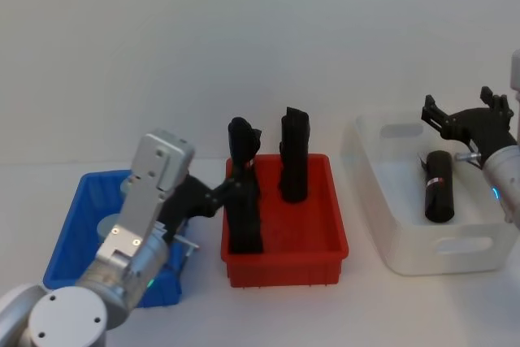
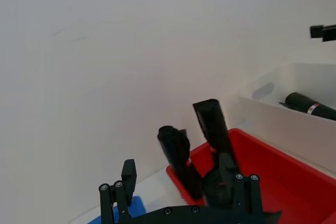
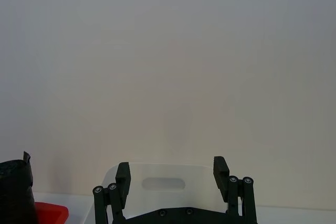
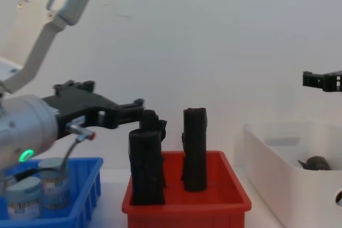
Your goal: Pick the cotton swabs from the blue box and place them into the white box.
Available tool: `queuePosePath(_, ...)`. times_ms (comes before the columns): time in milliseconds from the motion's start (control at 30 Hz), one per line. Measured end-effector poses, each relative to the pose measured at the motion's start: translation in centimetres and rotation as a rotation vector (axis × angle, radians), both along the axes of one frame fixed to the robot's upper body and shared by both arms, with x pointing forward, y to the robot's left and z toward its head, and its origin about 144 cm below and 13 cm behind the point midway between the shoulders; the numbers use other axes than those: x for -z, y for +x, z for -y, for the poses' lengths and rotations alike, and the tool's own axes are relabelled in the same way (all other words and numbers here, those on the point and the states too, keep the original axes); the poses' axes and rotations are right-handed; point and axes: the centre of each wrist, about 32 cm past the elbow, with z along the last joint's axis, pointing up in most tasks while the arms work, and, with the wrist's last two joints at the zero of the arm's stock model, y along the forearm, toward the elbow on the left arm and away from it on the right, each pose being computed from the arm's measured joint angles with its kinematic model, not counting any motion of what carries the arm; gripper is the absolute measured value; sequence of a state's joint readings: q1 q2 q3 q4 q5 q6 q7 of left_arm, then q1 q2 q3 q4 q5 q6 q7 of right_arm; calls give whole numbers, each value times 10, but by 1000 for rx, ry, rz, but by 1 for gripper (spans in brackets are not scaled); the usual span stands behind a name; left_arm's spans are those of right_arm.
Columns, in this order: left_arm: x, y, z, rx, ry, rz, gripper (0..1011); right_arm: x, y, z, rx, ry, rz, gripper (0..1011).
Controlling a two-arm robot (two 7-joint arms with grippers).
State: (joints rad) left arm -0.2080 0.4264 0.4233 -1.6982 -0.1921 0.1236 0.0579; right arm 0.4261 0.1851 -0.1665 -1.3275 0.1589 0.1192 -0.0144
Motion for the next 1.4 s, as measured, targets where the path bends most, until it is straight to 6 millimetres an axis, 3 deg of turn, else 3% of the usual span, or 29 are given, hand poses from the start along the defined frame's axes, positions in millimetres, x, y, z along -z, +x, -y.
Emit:
queuePosePath(467, -8, -25, -35, -202, 29, -86, 1004, 1, 0, 0, 0, 1, -2, 1001)
queuePosePath(800, -10, -33, -47, -269, 37, -116, 1004, 1, 0, 0, 0, 1, -3, 1001)
queuePosePath(1400, 2, -1, -50, -221, -42, -190, 1004, 1, 0, 0, 1, 1, -3, 1001)
